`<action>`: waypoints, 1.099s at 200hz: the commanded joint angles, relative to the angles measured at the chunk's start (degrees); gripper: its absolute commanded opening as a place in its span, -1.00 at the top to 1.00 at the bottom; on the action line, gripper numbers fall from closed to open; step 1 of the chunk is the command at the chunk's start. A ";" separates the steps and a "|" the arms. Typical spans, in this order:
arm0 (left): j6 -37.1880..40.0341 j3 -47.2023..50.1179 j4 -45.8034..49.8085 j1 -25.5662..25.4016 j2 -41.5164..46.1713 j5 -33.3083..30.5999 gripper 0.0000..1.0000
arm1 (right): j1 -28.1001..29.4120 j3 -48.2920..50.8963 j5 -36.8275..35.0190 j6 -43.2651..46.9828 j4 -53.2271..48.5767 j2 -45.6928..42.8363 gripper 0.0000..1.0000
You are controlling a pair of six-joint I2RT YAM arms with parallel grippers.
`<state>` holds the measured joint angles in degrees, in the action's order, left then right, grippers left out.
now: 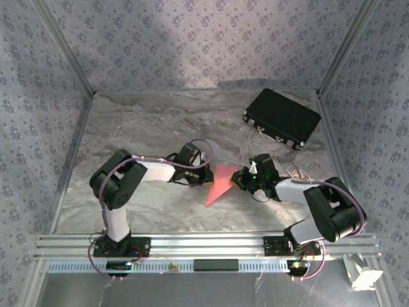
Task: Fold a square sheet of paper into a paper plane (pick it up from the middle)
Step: Fold the wing for the fifth time at the center of the table.
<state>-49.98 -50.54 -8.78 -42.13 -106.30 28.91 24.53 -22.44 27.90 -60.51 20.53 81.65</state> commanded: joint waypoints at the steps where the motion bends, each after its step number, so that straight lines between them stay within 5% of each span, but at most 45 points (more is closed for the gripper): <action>1: 1.28 -0.21 1.63 -0.28 0.35 -1.08 0.84 | -0.32 -0.33 0.86 0.43 0.38 0.06 0.87; 69: 6.59 2.11 4.26 -0.90 10.85 -8.12 0.30 | 0.39 1.76 -3.47 -6.76 1.61 -3.86 0.95; 156: 23.02 -0.97 17.10 -16.86 14.94 -29.37 0.12 | 0.51 3.19 -7.44 -12.58 -0.93 -8.10 0.95; 220: 28.53 -5.62 22.06 -23.45 10.85 -37.89 0.03 | 0.47 2.21 -7.03 -13.05 -1.11 -7.40 0.95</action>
<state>-25.17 -53.56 9.52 -63.88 -93.58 -3.38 24.67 -19.49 21.65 -72.69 21.04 74.24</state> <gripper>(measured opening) 0.485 0.052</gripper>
